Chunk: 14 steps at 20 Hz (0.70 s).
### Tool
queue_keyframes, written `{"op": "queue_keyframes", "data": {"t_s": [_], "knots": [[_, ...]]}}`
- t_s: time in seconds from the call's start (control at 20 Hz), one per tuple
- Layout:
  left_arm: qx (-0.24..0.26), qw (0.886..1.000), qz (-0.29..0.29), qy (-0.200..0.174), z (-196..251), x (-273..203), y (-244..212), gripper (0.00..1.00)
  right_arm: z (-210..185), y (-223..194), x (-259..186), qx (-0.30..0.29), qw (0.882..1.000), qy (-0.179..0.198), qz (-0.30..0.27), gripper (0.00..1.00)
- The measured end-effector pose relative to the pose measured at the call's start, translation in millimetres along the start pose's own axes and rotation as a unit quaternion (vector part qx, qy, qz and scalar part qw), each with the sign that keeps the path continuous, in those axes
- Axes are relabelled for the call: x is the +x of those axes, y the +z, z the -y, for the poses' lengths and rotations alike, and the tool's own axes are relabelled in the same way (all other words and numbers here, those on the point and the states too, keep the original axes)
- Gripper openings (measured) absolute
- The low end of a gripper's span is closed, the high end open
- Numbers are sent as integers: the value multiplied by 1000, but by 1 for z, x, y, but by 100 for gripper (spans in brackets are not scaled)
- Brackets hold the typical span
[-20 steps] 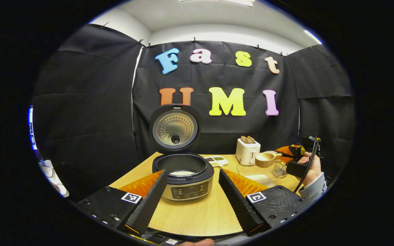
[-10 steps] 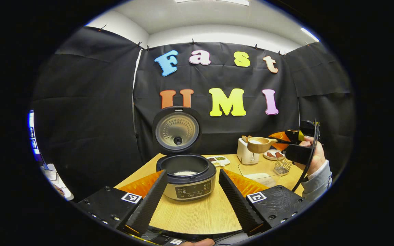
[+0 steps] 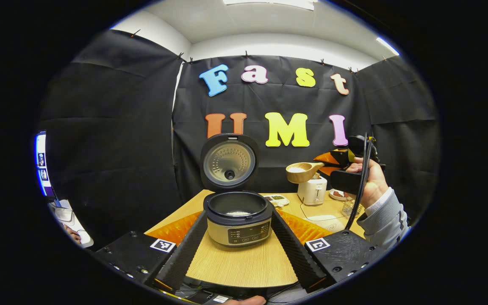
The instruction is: Close the left gripper, press the button to open the rice cooker; take a wooden spoon from the chopstick holder with the right hand, scoop a spoonful of rice and pour it into the rice cooker, then put the wooden spoon back into the chopstick holder.
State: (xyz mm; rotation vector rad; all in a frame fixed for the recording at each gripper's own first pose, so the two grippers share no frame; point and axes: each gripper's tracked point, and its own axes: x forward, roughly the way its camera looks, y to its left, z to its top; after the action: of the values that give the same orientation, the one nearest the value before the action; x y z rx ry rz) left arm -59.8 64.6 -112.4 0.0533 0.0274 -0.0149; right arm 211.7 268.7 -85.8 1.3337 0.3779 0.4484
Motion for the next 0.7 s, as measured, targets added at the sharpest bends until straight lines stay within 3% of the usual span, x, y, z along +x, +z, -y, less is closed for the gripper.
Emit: {"op": "queue_keyframes", "data": {"t_s": [0.3, 0.7], "knots": [[-14, 1000, -4, 25, -27, -4, -7, 96, -23, -50, 44, -126, 992, -10, -24, 11], [-24, 999, -7, 28, -36, -8, -10, 94, -20, -108, 82, -303, 951, -24, -61, 11]]}}
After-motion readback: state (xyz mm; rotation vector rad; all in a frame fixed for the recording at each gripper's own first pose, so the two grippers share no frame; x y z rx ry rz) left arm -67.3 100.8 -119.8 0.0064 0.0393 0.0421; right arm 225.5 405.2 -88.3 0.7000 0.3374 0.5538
